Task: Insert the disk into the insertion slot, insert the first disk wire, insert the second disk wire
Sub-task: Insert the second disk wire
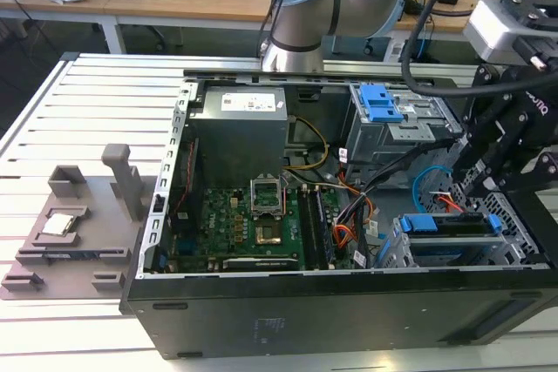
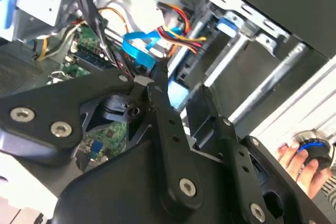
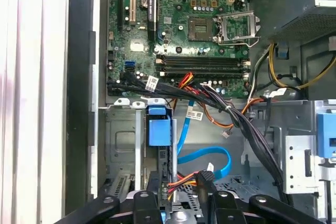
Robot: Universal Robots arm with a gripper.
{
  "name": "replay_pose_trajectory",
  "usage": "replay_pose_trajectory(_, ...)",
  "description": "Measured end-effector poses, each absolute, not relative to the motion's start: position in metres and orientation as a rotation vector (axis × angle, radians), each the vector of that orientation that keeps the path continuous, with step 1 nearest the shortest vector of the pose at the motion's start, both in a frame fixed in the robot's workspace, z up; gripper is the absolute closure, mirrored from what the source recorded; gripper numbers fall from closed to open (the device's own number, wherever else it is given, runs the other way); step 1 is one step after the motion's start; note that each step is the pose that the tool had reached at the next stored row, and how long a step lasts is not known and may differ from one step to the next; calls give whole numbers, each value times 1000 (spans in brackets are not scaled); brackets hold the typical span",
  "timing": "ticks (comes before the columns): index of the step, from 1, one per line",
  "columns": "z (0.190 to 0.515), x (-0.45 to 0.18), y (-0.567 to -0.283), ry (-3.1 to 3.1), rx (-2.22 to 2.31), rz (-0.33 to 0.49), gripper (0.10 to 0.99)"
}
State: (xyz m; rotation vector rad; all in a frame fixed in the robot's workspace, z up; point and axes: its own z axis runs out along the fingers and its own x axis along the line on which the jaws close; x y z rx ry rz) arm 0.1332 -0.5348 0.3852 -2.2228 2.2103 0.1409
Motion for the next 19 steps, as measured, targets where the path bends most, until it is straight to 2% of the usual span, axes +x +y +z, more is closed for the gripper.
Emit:
replay_pose_trajectory(3, 385, 133, -522, 2200, -2234, 141, 667)
replay_pose_trajectory(7, 391, 132, -522, 2180, -2254, 141, 667)
replay_pose_trajectory(19, 379, 128, -511, 2088, -2369, 117, 667)
